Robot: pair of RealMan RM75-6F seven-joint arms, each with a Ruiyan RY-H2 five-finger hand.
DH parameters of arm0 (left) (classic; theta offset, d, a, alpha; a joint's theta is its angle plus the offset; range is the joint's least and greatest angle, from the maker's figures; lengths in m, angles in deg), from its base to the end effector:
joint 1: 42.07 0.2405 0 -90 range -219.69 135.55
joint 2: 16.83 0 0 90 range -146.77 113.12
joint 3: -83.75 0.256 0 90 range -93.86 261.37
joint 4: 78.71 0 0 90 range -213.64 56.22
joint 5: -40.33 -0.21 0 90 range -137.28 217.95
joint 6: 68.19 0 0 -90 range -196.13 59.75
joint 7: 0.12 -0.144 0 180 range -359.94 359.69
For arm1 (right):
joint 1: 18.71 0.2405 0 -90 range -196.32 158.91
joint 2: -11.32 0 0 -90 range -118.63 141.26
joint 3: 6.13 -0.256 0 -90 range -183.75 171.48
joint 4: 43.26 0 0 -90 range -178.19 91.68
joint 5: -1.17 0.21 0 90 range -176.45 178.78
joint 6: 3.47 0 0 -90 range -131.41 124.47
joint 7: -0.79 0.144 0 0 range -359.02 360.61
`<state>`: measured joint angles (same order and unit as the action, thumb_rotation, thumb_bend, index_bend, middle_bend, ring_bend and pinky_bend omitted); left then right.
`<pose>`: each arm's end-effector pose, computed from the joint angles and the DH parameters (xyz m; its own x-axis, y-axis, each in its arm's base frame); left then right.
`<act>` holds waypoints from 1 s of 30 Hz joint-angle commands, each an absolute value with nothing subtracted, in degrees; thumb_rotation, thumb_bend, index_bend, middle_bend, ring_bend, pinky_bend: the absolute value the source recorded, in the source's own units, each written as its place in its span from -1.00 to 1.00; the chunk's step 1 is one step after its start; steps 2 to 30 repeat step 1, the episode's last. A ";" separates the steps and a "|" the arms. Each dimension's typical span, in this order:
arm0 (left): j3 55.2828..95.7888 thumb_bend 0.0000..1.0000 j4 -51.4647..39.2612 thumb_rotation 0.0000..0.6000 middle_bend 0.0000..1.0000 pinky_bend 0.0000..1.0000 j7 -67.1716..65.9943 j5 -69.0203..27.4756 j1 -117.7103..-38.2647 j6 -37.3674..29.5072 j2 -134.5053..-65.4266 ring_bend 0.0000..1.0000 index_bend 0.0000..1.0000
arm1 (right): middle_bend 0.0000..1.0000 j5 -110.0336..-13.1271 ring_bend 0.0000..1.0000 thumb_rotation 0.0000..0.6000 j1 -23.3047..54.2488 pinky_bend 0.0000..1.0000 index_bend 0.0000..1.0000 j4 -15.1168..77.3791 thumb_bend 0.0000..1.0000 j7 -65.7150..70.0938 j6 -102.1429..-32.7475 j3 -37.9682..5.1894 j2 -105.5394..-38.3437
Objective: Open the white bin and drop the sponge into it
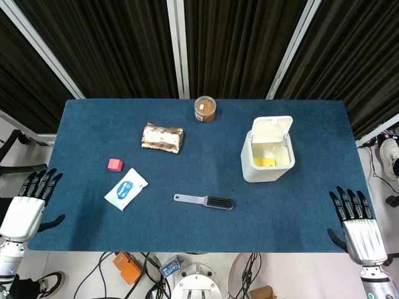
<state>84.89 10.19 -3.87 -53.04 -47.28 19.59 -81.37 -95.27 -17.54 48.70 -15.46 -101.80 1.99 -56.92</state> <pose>-0.3072 0.1679 0.1514 0.5088 0.0084 0.8609 0.8529 -0.1409 -0.5027 -0.2911 -0.1195 0.1352 0.5733 0.0442 0.8182 -0.8103 -0.1177 0.5741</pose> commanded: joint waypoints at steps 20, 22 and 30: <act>85.04 -0.81 10.08 1.00 -1.00 -0.99 -4.15 -53.22 -47.13 19.75 -81.59 -1.00 -1.00 | -1.00 -98.46 -1.00 1.00 -20.39 -1.00 -1.00 45.75 -0.26 -14.54 -104.88 2.76 -59.17; 85.04 -0.81 10.08 1.00 -1.00 -0.99 -4.15 -53.22 -47.13 19.75 -81.59 -1.00 -1.00 | -1.00 -98.46 -1.00 1.00 -20.39 -1.00 -1.00 45.75 -0.26 -14.54 -104.88 2.76 -59.17; 85.04 -0.81 10.08 1.00 -1.00 -0.99 -4.15 -53.22 -47.13 19.75 -81.59 -1.00 -1.00 | -1.00 -98.46 -1.00 1.00 -20.39 -1.00 -1.00 45.75 -0.26 -14.54 -104.88 2.76 -59.17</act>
